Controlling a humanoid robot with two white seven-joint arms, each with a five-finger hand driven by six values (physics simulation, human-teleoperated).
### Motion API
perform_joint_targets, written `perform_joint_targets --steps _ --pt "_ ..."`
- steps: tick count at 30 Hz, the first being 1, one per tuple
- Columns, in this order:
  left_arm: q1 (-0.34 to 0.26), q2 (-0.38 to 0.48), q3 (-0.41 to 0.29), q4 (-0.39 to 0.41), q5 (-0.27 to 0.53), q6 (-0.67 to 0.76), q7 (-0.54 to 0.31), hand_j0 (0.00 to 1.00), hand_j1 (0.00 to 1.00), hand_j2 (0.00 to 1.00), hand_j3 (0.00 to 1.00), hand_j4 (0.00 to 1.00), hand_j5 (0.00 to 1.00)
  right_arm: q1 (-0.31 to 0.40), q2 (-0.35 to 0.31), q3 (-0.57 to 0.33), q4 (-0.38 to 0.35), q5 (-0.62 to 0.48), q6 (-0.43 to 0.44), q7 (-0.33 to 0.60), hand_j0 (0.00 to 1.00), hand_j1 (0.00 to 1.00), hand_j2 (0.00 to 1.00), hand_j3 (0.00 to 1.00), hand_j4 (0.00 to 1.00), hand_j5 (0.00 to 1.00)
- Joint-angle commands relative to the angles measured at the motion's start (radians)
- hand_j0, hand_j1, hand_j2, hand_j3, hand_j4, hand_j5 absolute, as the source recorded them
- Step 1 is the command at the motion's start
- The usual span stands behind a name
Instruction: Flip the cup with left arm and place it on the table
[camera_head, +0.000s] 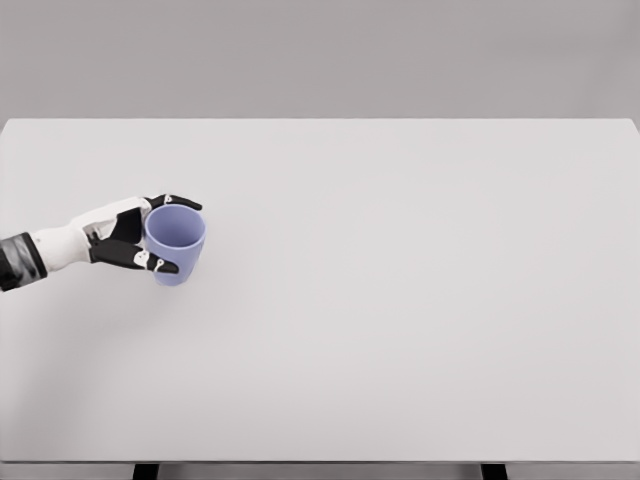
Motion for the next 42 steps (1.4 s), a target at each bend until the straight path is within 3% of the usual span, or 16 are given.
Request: perform_joint_targets --steps 1,11,15,19,42 --pt "0.0 -0.009 0.002 0.007 0.004 0.005 0.0 0.76 0.76 0.76 0.76 0.76 0.76 0.0 0.0 0.0 0.0 0.0 0.0 0.0 1.0 1.0 1.0 1.0 1.0 1.0" --pt "0.009 -0.02 0.002 0.007 -0.005 0.004 0.0 0.97 0.97 0.97 0.97 0.97 0.97 0.0 0.0 0.0 0.0 0.0 0.0 0.0 1.0 1.0 1.0 1.0 1.0 1.0" --pt "0.009 -0.02 0.002 0.007 -0.005 0.005 0.0 0.98 0.98 0.98 0.98 0.98 0.98 0.0 0.0 0.0 0.0 0.0 0.0 0.0 1.0 1.0 1.0 1.0 1.0 1.0" --pt "0.009 -0.02 0.002 0.007 -0.063 0.004 0.0 1.0 1.0 1.0 1.0 1.0 1.0 0.0 0.0 0.0 0.0 0.0 0.0 0.0 1.0 1.0 1.0 1.0 1.0 1.0" --pt "0.008 0.029 0.013 0.001 -0.07 -0.024 0.0 1.0 1.0 1.0 1.0 1.0 1.0 0.0 0.0 0.0 0.0 0.0 0.0 0.0 1.0 1.0 1.0 1.0 1.0 1.0"
